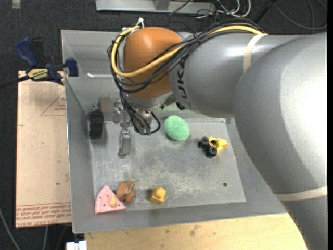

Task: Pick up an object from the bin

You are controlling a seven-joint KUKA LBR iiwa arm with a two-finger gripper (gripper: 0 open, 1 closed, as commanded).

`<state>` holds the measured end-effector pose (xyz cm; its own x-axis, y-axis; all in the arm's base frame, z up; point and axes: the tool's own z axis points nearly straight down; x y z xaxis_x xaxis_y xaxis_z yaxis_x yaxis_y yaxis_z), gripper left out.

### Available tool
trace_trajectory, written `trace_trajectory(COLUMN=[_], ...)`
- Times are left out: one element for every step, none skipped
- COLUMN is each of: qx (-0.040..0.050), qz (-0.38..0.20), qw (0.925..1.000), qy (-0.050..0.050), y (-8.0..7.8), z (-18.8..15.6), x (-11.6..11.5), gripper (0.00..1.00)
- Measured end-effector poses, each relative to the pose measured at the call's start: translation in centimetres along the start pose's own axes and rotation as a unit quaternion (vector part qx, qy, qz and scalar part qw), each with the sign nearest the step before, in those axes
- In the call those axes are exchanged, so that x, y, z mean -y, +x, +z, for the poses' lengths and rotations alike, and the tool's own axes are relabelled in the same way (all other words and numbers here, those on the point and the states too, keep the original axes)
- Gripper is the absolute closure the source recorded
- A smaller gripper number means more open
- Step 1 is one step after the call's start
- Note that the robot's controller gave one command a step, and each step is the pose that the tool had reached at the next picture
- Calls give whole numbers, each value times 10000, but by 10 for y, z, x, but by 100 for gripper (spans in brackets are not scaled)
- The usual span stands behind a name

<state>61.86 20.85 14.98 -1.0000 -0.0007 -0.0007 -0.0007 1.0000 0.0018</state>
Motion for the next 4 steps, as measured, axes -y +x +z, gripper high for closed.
trace_trajectory(qx=[24, 8, -1, -1], qz=[-462, -1375, -1431, -1501], qw=[9989, 9905, 9897, 9887], qy=[6, 0, -5, -7], y=[0, 39, 63, 88], z=[8, 38, 70, 78], x=[-8, -21, -19, 1], gripper=[0, 0, 0, 0])
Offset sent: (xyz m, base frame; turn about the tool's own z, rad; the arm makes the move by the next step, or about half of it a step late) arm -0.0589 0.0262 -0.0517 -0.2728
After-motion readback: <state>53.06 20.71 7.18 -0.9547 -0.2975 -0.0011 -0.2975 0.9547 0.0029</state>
